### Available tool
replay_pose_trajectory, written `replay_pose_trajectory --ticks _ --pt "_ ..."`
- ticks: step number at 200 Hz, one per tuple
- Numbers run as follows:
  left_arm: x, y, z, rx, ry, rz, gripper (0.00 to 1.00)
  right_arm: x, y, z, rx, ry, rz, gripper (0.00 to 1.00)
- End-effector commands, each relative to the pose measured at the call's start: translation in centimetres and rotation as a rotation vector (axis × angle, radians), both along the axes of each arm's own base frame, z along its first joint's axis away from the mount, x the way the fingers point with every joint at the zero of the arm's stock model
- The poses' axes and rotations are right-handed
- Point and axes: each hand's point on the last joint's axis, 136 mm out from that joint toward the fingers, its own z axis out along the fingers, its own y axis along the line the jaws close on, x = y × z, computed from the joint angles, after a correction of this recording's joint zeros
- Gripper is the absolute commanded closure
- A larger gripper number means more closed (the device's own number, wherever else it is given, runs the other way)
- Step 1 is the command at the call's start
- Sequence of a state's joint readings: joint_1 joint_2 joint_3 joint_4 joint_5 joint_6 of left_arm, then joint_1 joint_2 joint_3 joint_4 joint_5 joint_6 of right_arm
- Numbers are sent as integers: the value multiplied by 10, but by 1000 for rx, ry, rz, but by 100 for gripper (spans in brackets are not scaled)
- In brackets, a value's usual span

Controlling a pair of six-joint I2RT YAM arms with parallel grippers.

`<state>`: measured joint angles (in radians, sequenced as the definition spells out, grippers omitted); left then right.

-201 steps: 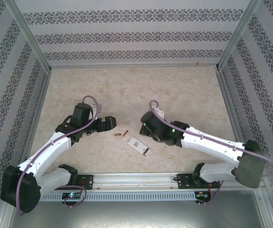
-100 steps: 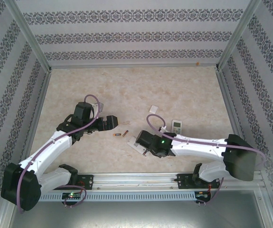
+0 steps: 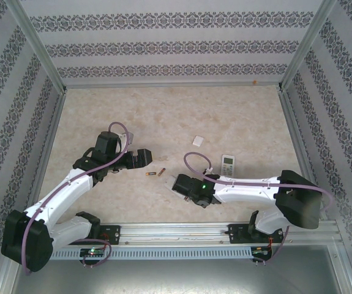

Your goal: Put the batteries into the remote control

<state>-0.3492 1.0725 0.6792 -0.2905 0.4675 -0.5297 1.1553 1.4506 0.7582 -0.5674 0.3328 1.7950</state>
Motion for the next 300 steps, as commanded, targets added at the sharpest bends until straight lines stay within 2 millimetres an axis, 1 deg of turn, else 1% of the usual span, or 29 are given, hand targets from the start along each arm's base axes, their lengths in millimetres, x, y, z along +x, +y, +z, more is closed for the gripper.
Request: replay_pose_trajectory --ticks 1,34,61,84,103,151,157,172,193,206,221,241,262,286,300 --pt "1 -6 6 -8 -45 -31 0 -1 -5 -6 -31 -9 -15 90" --pt "-1 -5 6 -7 -47 -31 0 1 -2 -7 -34 -20 -15 84" --pt "-2 -4 5 -1 -45 -30 0 4 -1 -3 -36 -38 -7 82" --pt "-2 -4 4 -2 -42 -29 0 4 -2 -2 -42 -44 -6 83" --pt "-2 -4 4 -5 -44 -30 0 4 -4 -2 -46 -45 -6 79" --pt "-2 -6 3 -13 -38 -30 0 -1 -1 2 -26 -38 10 75" --pt "-2 -8 3 -22 -35 -36 0 -3 -1 4 -21 -38 7 76" --pt "-4 -16 2 -36 -27 -61 4 -5 -4 8 -4 -43 5 76" --pt "-10 -40 0 -7 -19 -141 11 -6 -8 10 9 -30 16 78" --pt "-14 -55 -8 22 3 -185 13 -8 -10 8 17 -10 27 80" --pt "-14 -64 -21 64 32 -200 16 -10 -11 6 31 -4 32 81" --pt "-12 -68 -44 127 81 -216 20 -8 -12 2 36 1 52 82" --pt "-14 -69 -65 211 131 -252 22 -5 -6 2 50 11 92 83" --pt "-18 -74 -80 246 166 -298 25 -4 0 2 59 18 119 83" --pt "-20 -77 -84 244 185 -317 26 -4 4 1 63 28 132 83"
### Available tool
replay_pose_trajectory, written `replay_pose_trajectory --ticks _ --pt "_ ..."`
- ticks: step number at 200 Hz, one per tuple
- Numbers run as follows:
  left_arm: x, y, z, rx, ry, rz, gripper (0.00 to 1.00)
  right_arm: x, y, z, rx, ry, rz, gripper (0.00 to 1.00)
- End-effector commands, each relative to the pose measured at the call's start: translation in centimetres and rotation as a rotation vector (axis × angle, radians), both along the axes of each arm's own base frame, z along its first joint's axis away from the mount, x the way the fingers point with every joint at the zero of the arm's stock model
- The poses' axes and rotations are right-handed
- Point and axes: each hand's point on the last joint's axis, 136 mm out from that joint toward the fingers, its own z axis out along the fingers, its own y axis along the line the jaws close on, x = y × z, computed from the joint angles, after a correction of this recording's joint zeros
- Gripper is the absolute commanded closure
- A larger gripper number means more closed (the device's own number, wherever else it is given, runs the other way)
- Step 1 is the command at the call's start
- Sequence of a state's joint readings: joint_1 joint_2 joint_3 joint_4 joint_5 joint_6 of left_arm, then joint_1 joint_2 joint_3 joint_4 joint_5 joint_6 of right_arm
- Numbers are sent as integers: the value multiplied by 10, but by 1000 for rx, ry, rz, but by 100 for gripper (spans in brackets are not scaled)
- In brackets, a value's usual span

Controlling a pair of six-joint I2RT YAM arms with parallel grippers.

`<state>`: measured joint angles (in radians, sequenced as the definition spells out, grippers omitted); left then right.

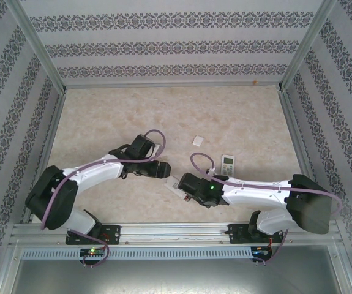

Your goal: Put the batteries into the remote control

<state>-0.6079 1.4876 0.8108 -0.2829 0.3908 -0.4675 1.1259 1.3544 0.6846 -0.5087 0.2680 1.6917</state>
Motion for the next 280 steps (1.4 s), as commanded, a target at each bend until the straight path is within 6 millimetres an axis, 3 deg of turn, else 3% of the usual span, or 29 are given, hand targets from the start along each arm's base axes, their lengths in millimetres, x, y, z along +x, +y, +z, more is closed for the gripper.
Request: replay_pose_trajectory --ticks 1,68,168,237,280 --pt "-4 -4 -4 35 6 -65 26 0 7 -2 2 16 50 83" --pt "-11 -17 -15 7 72 -95 33 -8 14 -13 -10 73 72 86" --pt "-34 -34 -28 -116 181 -70 56 -29 20 -27 11 204 79 91" --pt "-51 -29 -32 -137 191 -37 61 -30 13 -25 -3 194 54 93" --pt "-47 -23 -23 -113 148 -14 59 -17 15 -1 -25 101 91 89"
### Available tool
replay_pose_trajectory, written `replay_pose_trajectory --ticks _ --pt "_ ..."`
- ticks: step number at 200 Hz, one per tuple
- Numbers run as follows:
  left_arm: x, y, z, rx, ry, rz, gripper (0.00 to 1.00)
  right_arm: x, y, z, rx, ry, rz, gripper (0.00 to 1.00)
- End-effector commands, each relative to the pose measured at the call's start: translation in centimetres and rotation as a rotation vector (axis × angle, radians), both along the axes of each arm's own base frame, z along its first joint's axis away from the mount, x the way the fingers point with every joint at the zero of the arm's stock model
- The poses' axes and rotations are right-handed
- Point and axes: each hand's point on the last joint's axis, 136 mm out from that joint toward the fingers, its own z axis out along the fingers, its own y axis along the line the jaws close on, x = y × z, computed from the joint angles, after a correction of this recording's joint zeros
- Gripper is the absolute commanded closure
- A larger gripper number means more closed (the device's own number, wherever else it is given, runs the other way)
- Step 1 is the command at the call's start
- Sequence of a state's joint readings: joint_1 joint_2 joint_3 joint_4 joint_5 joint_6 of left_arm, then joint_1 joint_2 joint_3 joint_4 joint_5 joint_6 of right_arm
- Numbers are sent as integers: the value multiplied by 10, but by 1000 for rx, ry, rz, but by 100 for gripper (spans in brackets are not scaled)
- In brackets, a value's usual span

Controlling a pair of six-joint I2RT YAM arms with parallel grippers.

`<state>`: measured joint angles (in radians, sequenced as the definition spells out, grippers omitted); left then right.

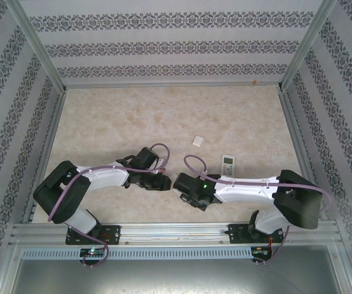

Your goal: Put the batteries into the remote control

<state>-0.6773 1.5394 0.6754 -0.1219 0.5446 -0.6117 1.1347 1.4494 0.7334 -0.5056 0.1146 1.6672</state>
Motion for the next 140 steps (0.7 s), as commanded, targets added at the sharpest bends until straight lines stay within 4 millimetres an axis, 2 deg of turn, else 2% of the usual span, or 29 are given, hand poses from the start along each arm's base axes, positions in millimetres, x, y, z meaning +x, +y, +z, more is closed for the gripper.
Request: replay_pose_trajectory --ticks 1,19,32,41,61,81,116,140 --pt "2 1 11 0 -36 18 59 4 -7 13 -39 -48 16 88" --pt "8 5 19 12 -80 43 52 10 -12 6 -36 -60 -4 88" --pt "14 9 28 24 -123 66 42 19 -17 3 -67 -76 9 89" --pt "17 14 34 40 -149 81 39 23 -21 1 -97 -79 24 90" --pt "23 23 47 77 -203 112 35 34 -19 1 -121 -100 72 90" --pt "26 29 56 89 -239 131 27 42 -15 -4 -130 -102 126 89" --pt "24 31 55 96 -228 133 23 53 -2 1 -148 -124 227 90" --pt "18 26 44 88 -172 113 23 58 1 5 -151 -139 271 90"
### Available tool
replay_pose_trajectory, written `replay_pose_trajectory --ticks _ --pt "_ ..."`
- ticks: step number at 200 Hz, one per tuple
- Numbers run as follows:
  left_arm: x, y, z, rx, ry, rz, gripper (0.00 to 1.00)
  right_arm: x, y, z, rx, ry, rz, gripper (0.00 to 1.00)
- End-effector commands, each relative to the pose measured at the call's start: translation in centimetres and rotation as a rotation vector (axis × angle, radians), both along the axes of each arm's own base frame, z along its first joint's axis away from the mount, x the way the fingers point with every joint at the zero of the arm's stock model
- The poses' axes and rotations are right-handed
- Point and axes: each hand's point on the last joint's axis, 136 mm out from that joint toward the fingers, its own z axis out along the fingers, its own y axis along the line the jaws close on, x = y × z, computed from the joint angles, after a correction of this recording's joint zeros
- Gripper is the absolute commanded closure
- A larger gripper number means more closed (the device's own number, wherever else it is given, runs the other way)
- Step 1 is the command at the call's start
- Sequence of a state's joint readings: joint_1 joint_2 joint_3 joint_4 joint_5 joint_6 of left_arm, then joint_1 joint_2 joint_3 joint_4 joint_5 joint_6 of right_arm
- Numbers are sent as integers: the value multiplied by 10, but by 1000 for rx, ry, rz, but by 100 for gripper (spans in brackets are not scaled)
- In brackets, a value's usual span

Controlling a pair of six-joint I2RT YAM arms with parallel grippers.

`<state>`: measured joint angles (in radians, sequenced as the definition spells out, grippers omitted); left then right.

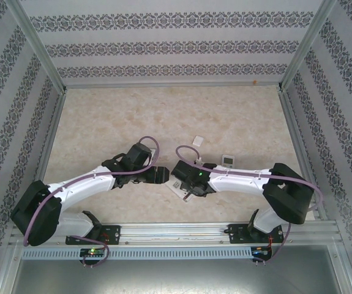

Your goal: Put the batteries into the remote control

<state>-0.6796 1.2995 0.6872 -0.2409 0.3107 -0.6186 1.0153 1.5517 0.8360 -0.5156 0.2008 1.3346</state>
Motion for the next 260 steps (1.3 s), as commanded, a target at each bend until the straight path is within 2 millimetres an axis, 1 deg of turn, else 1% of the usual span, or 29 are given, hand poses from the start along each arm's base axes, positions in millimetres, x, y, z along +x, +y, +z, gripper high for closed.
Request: replay_pose_trajectory --ticks 1,25,39,47,55,64,76,97,111,122,152,165,194,211,229,244,260 --pt "-7 -2 -8 17 54 -13 23 5 6 1 -21 -18 95 90" --pt "-10 -5 -18 29 94 -38 23 3 5 3 -29 -8 107 91" --pt "-8 -6 -16 29 87 -39 23 2 4 12 -21 -18 113 90" --pt "-7 -6 -14 28 78 -38 23 1 2 19 -16 -34 117 87" --pt "-6 -5 -11 31 68 -34 23 -1 -1 26 -17 -52 118 81" --pt "-5 -4 -9 34 58 -33 23 -6 -5 30 -17 -59 124 76" --pt "-4 -2 -8 42 51 -29 22 -17 -8 26 -15 -36 137 71" --pt "-3 0 -5 48 39 -24 22 -37 -13 11 -23 36 164 70" --pt "-2 0 -4 44 33 -21 22 -44 -8 5 -16 65 188 68" --pt "-2 0 -5 43 33 -19 22 -46 -4 2 -15 83 191 67" --pt "-2 -1 -4 42 34 -20 21 -42 -1 -11 -32 100 158 68" --pt "-2 0 -4 45 35 -18 21 -39 3 -16 -29 106 164 72" --pt "-3 6 -5 66 30 -5 21 -34 6 -22 -50 102 185 80" --pt "-2 13 -6 93 24 20 21 -30 10 -21 -56 79 256 84" --pt "-3 22 -9 127 22 47 21 -23 6 -21 -88 73 328 85" --pt "-4 26 -9 133 19 63 21 -15 3 -20 -105 64 385 85" --pt "-4 27 -7 125 13 73 21 -4 3 -15 -129 51 467 85"
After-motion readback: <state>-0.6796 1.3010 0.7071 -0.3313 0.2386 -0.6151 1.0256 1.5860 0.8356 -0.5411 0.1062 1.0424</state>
